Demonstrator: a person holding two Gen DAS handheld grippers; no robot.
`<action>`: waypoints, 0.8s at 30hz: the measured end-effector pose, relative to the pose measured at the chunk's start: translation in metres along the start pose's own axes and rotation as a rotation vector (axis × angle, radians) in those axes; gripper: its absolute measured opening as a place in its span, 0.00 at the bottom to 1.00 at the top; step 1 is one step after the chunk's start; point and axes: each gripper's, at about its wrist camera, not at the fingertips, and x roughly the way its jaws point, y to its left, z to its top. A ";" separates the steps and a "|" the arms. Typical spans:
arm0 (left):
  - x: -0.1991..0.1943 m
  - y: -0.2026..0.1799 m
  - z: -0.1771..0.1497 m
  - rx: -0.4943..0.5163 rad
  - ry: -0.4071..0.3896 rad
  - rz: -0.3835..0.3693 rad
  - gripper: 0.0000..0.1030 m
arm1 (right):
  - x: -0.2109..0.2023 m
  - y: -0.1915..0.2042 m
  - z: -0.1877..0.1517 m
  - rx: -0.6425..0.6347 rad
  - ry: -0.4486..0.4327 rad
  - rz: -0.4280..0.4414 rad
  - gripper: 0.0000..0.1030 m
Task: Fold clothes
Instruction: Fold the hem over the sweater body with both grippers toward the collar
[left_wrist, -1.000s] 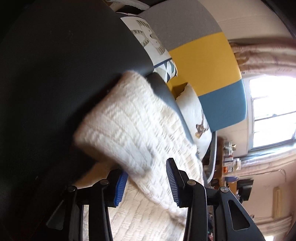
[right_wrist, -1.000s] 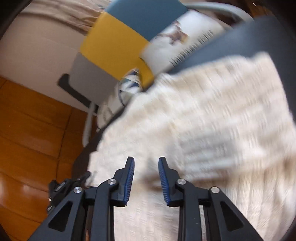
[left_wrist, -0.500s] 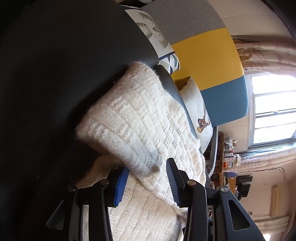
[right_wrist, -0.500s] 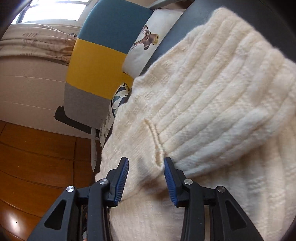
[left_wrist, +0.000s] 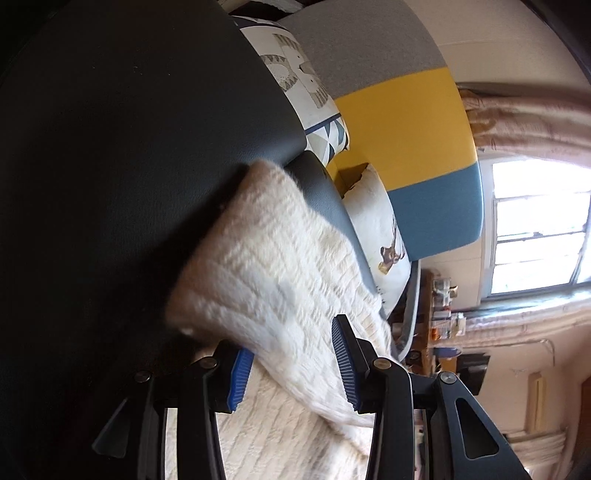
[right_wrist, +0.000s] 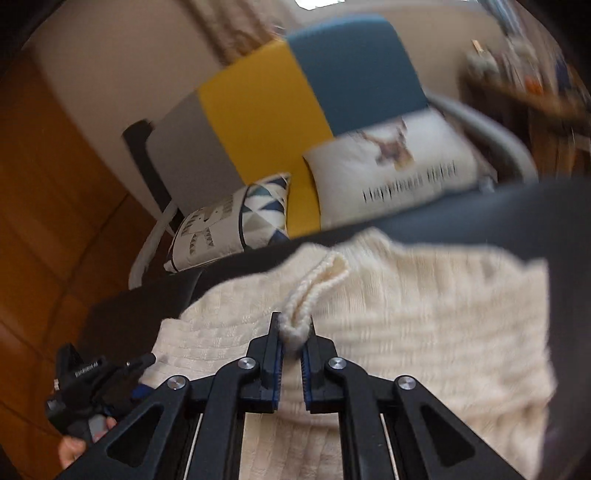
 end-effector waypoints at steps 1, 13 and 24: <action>-0.001 -0.002 0.002 0.000 -0.008 -0.003 0.40 | -0.006 0.011 0.009 -0.060 -0.013 -0.018 0.06; -0.003 -0.055 -0.013 0.302 -0.059 0.065 0.15 | -0.023 -0.026 0.007 -0.085 -0.016 -0.137 0.06; 0.017 -0.008 -0.020 0.080 0.004 0.041 0.49 | -0.005 -0.095 -0.026 0.070 0.068 -0.146 0.06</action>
